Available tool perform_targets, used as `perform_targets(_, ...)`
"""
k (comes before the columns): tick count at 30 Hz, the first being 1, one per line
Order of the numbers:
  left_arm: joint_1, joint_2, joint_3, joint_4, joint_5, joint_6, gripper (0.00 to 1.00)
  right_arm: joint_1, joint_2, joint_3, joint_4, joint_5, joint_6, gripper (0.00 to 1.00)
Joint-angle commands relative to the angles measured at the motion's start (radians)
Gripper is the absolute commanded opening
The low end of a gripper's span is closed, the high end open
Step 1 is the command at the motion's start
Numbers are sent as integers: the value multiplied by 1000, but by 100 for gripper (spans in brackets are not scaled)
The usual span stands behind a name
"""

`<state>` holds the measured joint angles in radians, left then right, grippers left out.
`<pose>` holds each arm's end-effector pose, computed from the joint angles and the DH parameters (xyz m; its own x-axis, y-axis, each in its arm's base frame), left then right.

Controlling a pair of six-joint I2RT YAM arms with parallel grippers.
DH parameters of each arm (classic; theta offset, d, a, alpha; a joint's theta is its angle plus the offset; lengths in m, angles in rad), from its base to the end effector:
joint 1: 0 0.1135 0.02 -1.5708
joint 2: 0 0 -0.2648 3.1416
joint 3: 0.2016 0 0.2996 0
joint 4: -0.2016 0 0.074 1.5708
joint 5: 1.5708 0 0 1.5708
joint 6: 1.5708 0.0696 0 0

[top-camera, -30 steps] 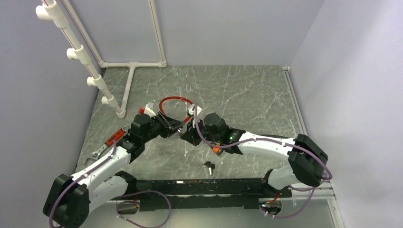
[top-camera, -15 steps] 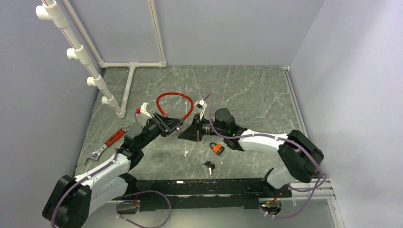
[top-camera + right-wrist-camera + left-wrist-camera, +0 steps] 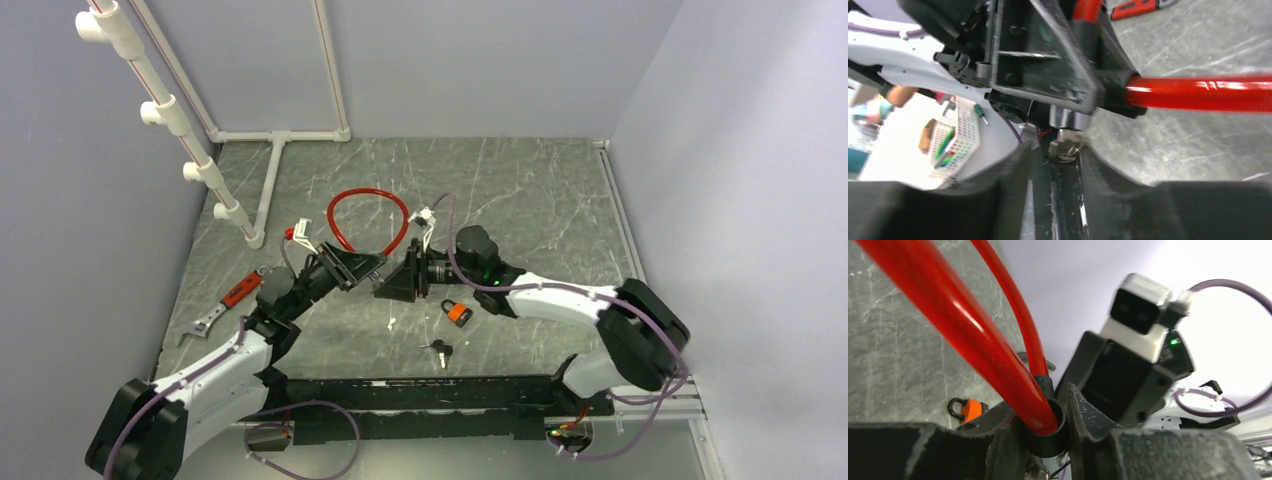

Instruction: Unlock with the key

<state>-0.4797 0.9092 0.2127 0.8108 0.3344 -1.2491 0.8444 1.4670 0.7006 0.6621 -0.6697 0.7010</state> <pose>0.2199 -0.1402 0.1961 -0.6560 -0.6689 -0.3496 0.3253 0.1674 -0.9307 0.2158 0.3079 0.2031 -0.6953 -0.0213 -0.7184 -0.7167 0.0954 0.6909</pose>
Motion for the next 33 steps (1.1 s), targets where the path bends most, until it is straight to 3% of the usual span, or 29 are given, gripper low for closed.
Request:
perform_targets(1,-8,-87,89,-118,45,152,0,15,-181,88,-232,55,-164,58)
perform_targets(3,-8,-102,113,-178,41,176,0,14,-231,82,-336,116,-216,72)
perform_targets(5,-8,-108,126,-209,40,194,0,13,-279,71,-417,163,-249,78)
perform_targets(8,-8,-102,130,-203,49,203,0,11,-354,37,-477,241,-240,82)
perform_targets(12,-8,-83,118,-139,74,199,0,-14,-465,-39,-475,462,-82,87)
perform_targets(19,-8,-32,111,-1,148,185,0,-30,-491,-27,-483,628,157,90)
perform_targets(24,-8,-18,113,52,195,188,0,-38,-429,-16,-405,627,312,90)
perform_targets(33,-7,41,119,130,255,164,0,-38,-291,57,-306,664,354,82)
